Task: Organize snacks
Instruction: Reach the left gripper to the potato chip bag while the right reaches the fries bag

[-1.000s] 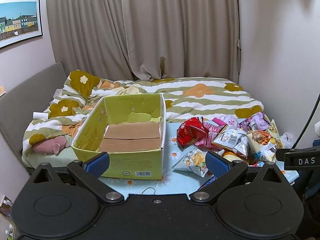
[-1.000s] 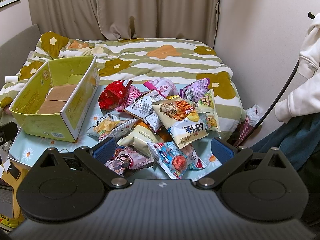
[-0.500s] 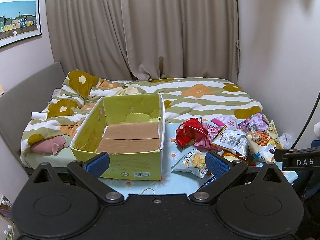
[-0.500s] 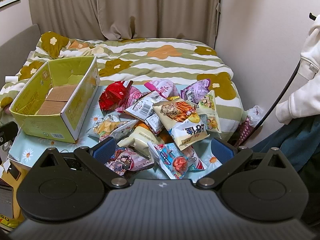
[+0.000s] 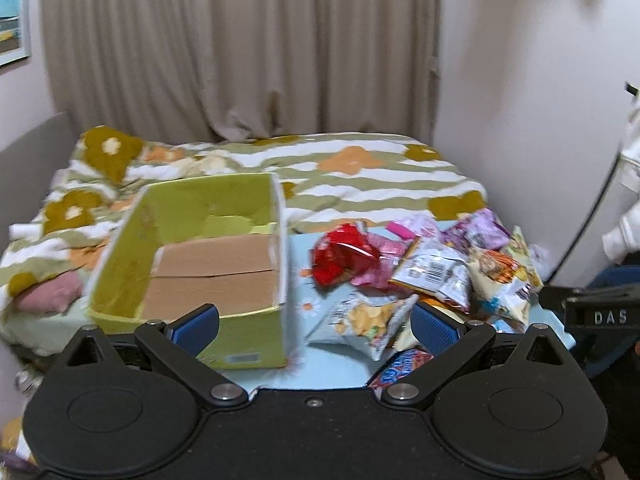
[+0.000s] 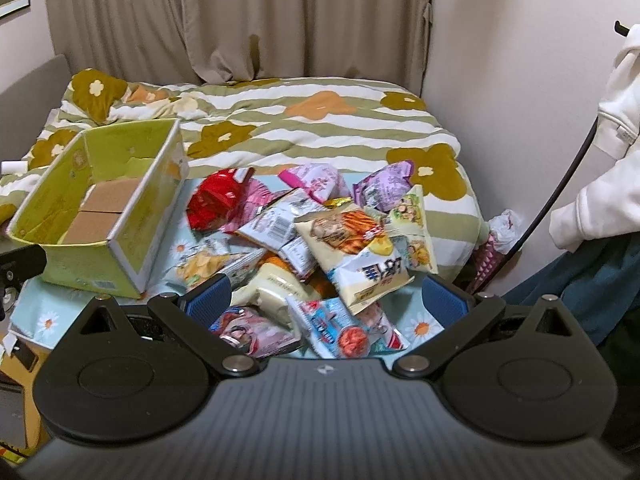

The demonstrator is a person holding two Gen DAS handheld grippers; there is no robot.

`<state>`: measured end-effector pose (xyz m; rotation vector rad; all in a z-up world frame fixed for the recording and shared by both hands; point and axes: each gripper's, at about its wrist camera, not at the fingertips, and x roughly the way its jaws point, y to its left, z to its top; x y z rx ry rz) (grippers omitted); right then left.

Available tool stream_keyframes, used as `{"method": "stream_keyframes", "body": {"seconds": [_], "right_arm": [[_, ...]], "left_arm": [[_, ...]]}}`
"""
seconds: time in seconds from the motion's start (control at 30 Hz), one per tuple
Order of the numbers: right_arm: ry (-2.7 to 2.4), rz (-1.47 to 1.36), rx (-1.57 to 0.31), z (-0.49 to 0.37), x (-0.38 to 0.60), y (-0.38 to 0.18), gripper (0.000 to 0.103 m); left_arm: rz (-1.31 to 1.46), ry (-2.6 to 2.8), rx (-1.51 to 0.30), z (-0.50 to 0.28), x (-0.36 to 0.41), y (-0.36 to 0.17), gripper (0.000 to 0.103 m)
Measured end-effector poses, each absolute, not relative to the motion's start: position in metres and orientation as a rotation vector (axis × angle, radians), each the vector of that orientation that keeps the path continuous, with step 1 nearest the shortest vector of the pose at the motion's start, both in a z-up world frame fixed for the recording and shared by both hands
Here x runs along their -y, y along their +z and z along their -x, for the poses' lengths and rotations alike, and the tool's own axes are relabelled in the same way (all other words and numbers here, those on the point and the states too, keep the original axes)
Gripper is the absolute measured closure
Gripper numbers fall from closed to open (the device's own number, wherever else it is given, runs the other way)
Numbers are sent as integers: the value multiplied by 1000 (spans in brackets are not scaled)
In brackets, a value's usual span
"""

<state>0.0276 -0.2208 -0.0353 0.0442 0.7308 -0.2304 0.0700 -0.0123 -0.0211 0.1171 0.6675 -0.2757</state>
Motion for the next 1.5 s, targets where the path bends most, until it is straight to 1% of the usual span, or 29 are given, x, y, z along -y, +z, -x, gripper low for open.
{"method": "stream_keyframes", "body": {"seconds": [0.2,0.33,0.7,0.77,0.87,1.03,1.3,1.5], "right_arm": [[-204,-24,-729,-52,244,-55,0],[-159,-3,-744,-73,259,-70,0],[-79,44,-810,-116,283,-121,0],[-64,48,-830,-122,286,-129,0],[-44,49,-841,-126,290,-137,0],[-24,77,-835,-132,293,-144,0],[4,95,-853,-146,299,-149,0],[34,97,-862,-152,300,-153,0]], "left_arm": [[-168,-365,-714,-101,42,-54,0],[-238,-383,-779,-122,63,-78,0],[-453,-406,-885,-183,112,-145,1],[-480,-406,-902,-192,117,-154,4],[-495,-401,-919,-203,119,-165,6],[-507,-428,-945,-213,126,-179,13],[-556,-442,-933,-213,136,-185,30],[-554,-442,-939,-209,136,-183,33]]}}
